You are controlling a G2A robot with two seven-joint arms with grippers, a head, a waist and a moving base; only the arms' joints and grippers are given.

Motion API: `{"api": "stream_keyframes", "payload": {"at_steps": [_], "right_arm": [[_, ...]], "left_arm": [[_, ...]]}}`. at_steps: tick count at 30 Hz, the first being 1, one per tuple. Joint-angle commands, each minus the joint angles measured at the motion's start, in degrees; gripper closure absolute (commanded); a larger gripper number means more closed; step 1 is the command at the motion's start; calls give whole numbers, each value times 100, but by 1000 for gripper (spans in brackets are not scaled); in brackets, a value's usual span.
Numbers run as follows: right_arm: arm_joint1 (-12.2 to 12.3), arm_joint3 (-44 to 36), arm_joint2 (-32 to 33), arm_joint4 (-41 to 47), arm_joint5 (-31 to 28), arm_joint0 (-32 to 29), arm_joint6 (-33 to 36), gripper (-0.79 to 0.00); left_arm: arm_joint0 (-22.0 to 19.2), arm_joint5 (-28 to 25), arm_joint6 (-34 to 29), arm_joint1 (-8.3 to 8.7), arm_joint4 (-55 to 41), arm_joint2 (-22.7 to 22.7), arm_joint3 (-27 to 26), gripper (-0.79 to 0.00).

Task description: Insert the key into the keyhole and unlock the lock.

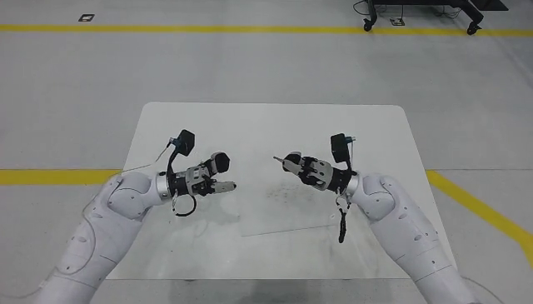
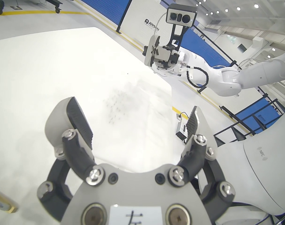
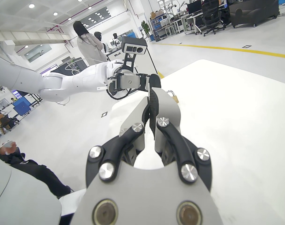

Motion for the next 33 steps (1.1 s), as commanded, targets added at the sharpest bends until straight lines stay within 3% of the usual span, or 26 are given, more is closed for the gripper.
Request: {"api": "stream_keyframes", "payload": {"at_steps": [1,5,7,10,12,18,22,23,24,25,33], "right_arm": [[0,0,-1,1,0,1,0,0],[0,0,-1,1,0,1,0,0],[0,0,-1,1,0,1,0,0],[0,0,-1,1,0,1,0,0],[0,0,-1,1,0,1,0,0],[0,0,-1,1,0,1,0,0],[0,0,-1,1,0,1,0,0],[0,0,-1,1,0,1,0,0],[0,0,-1,1,0,1,0,0],[0,0,-1,1,0,1,0,0],[0,0,-1,1,0,1,0,0]], "left_arm": [[267,558,251,69,1207,-390,-667,-785],[1218,1684,593,245,2526,-1430,-1985,-785],[1775,2589,419,310,3499,-1856,-2697,-785],[2341,3700,-49,328,4723,-1896,-3367,-785],[2359,4181,-115,290,5010,-1672,-3271,-785],[1665,4501,-155,140,5079,-894,-2389,-785],[1379,4664,-214,67,5197,-602,-2198,-690],[1346,4686,-215,55,5207,-568,-2175,-634],[1317,4700,-224,46,5224,-545,-2156,-511],[1295,4710,-229,38,5229,-527,-2140,-468],[1032,4701,-209,-44,5170,-346,-1751,-357]]}}
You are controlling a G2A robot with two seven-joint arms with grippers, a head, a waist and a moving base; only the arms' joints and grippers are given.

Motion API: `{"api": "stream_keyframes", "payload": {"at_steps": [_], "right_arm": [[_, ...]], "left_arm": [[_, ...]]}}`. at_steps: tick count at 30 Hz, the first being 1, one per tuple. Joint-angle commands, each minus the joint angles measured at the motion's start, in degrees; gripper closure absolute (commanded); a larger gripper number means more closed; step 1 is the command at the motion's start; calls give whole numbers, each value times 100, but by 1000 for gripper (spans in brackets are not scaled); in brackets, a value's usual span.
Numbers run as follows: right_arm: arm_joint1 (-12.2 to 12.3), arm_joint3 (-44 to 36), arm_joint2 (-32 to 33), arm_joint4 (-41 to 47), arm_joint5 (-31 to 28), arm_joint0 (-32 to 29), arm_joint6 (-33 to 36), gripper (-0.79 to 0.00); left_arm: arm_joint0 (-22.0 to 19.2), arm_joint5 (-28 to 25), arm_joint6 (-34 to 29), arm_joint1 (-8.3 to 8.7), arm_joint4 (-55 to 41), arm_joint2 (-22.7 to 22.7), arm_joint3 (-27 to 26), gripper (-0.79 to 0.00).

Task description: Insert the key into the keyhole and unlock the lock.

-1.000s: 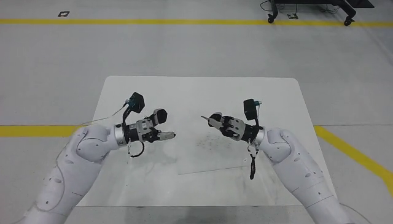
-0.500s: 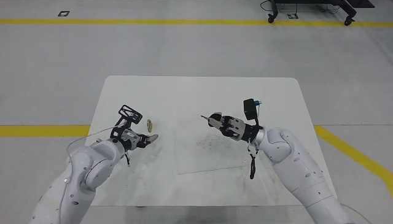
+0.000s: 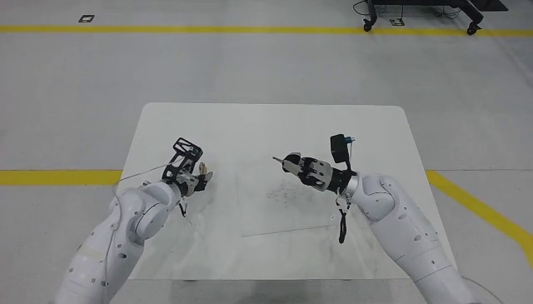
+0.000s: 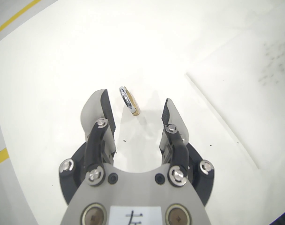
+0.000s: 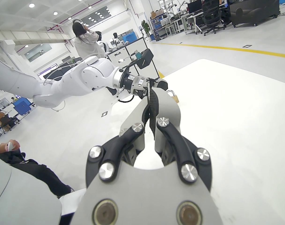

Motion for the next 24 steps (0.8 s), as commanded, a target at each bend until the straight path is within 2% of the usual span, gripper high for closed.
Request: {"api": "stream_keyframes", "payload": {"at_steps": [1,5,8,10,11,12,24], "right_arm": [[0,0,0,0,0,0,0,0],[0,0,0,0,0,0,0,0],[0,0,0,0,0,0,0,0],[0,0,0,0,0,0,0,0],[0,0,0,0,0,0,0,0],[0,0,0,0,0,0,0,0],[0,0,0,0,0,0,0,0]], "left_arm": [[-73,15,18,-24,-13,50,124,-354],[-157,64,39,-58,-29,100,269,-351],[-193,97,54,-78,-67,104,340,-314],[-203,101,51,-88,-60,110,346,-194],[-200,107,42,-92,-55,110,333,-25],[-193,106,30,-95,-55,110,315,0],[-106,154,-199,-111,11,-5,192,0]]}}
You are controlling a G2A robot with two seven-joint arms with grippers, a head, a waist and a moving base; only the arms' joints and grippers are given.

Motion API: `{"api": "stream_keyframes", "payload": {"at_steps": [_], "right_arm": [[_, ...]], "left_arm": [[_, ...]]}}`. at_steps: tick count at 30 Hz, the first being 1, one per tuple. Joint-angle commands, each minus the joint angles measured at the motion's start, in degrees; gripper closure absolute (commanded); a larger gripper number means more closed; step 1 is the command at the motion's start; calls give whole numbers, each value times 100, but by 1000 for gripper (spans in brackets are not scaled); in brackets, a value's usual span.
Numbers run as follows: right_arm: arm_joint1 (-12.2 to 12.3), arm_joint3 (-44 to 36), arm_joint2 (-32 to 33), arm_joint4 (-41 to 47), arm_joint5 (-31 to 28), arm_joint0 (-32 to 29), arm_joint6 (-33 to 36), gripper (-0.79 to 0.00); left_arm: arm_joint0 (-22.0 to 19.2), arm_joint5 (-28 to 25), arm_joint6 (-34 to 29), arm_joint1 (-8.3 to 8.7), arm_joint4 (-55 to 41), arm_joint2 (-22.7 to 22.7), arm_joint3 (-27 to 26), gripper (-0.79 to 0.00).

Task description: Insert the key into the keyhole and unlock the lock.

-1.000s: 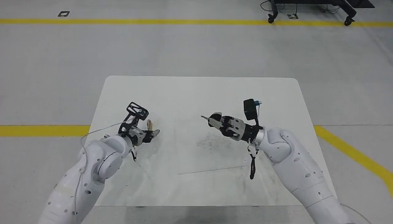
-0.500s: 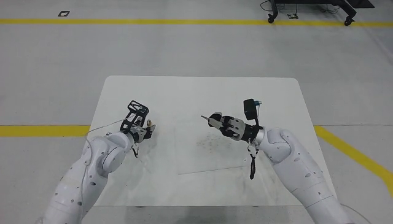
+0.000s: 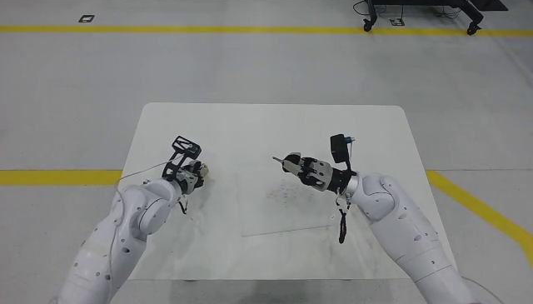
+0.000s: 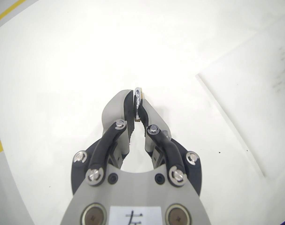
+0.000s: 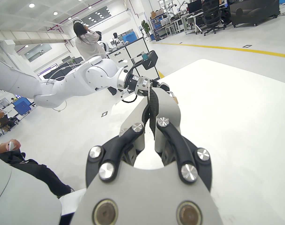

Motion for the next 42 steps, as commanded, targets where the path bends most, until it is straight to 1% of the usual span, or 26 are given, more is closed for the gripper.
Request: {"api": "stream_keyframes", "payload": {"at_steps": [1,11,15,18,21,23,24,29,33,34,36,42], "right_arm": [[0,0,0,0,0,0,0,0],[0,0,0,0,0,0,0,0],[0,0,0,0,0,0,0,0],[0,0,0,0,0,0,0,0],[0,0,0,0,0,0,0,0],[0,0,0,0,0,0,0,0],[0,0,0,0,0,0,0,0],[0,0,0,0,0,0,0,0],[0,0,0,0,0,0,0,0],[0,0,0,0,0,0,0,0],[0,0,0,0,0,0,0,0],[0,0,0,0,0,0,0,0]], "left_arm": [[6,-24,-43,-3,14,-11,24,0],[-46,42,-67,-49,126,34,132,0],[26,125,340,-71,-72,-75,87,0],[160,-170,746,-69,-586,-284,57,0],[312,-667,1154,-58,-1266,-545,102,0],[408,-1222,1396,-49,-1934,-736,216,0],[447,-1590,1483,-44,-2331,-819,297,0],[435,-3229,1360,-4,-3899,-1078,896,0],[310,-4134,1068,31,-4525,-1113,1269,0],[279,-4316,1022,37,-4652,-1108,1339,0],[233,-4510,945,45,-4915,-1082,1491,0],[65,-4858,729,64,-5408,-990,1773,0]]}}
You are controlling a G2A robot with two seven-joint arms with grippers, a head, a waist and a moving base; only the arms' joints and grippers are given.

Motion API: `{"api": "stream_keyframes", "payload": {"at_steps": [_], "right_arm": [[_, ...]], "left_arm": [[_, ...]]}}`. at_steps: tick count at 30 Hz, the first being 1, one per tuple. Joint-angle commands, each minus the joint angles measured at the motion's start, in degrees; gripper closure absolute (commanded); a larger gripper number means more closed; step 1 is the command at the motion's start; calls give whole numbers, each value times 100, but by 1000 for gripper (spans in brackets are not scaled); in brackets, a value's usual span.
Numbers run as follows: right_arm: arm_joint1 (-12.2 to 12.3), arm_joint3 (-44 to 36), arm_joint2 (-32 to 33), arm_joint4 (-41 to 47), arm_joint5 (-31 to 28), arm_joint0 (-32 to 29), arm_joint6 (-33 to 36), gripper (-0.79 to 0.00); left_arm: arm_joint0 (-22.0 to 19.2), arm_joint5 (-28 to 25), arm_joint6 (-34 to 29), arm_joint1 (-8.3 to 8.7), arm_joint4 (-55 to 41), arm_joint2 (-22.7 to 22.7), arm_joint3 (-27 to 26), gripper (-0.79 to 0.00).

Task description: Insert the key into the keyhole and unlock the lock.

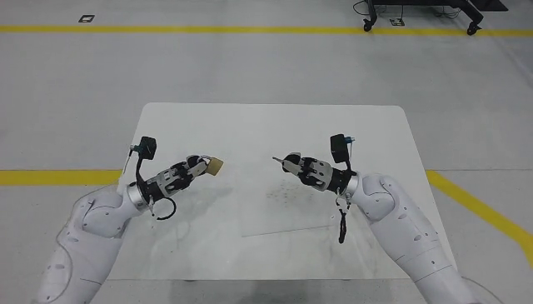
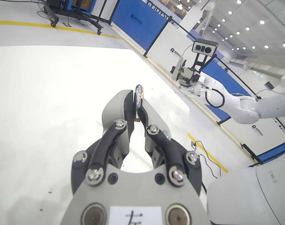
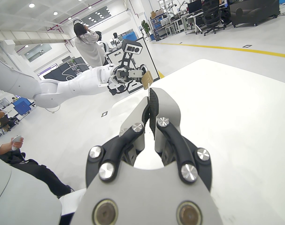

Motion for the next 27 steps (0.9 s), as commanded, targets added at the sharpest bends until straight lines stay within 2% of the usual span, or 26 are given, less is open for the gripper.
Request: {"api": "stream_keyframes", "payload": {"at_steps": [1,3,10,12,14,16,19,23,27], "right_arm": [[0,0,0,0,0,0,0,0],[0,0,0,0,0,0,0,0],[0,0,0,0,0,0,0,0],[0,0,0,0,0,0,0,0],[-12,-44,-72,-7,136,-31,28,0],[-40,-56,-196,23,315,6,60,0],[-85,19,-353,81,426,148,48,0],[-152,46,-569,163,468,317,-12,0],[-229,81,-780,235,532,483,-128,0]], "left_arm": [[-88,-106,-50,13,3,-18,99,0],[-137,44,-26,28,501,-96,50,0],[-125,66,-9,25,489,-83,43,0],[-80,206,58,-15,224,133,0,0],[-152,251,-52,-57,-340,400,106,0],[-271,385,-347,-109,-1346,740,308,0],[-664,802,-1474,-157,-2785,1184,725,0],[-1064,956,-2678,-213,-4204,1405,1304,0],[-1275,1222,-2946,-206,-4844,1381,1379,0]]}}
